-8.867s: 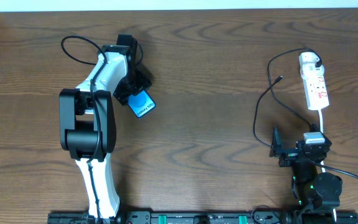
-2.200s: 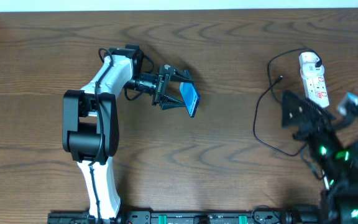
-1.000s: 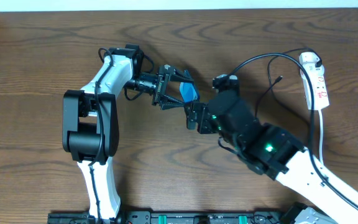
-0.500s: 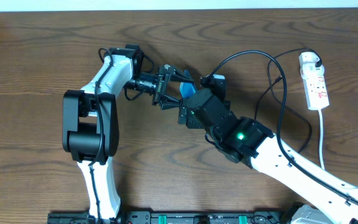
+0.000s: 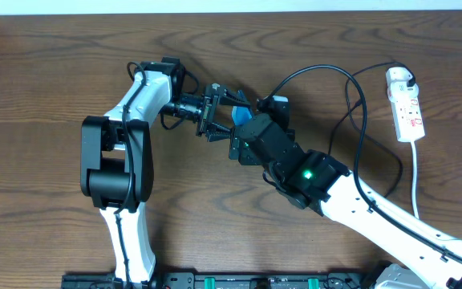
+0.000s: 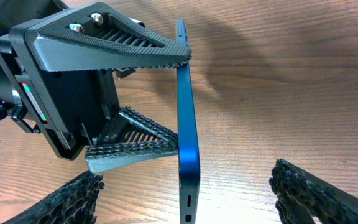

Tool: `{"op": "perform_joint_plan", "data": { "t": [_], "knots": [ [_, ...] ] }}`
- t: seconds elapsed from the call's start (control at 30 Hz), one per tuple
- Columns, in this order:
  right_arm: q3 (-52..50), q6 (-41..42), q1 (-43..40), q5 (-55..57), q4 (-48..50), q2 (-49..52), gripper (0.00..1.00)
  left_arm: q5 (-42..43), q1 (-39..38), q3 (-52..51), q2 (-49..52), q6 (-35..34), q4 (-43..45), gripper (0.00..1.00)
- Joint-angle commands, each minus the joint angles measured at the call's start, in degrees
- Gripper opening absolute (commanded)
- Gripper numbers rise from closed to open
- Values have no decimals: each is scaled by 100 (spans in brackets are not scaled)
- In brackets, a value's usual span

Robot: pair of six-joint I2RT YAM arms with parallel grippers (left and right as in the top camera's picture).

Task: Plug charger to phone and switch on socket
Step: 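Grasp the phone's lower end with the right gripper beside the left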

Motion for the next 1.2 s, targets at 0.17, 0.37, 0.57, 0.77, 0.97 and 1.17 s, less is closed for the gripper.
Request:
{"op": "perform_joint_plan", "data": {
  "t": [0.17,0.37,0.57,0.77,0.97,1.17],
  "knots": [
    [94,61,26,199,109,157,76,212,2,-13,-247,55,-15,75],
    [94,59,26,173,389,389,73,212,2,-13,-247,55,-17,74],
    [94,61,26,157,409,461,71,212,2,-13,-247,55,-17,74],
    [94,59,26,153,426,463,64,212,2,-13,-247,55,-17,75],
    [94,59,31,160,415,463,54,212,2,-13,-247,55,-17,74],
    [94,59,31,157,420,468,43,212,2,-13,-247,55,-17,74]
  ]
}}
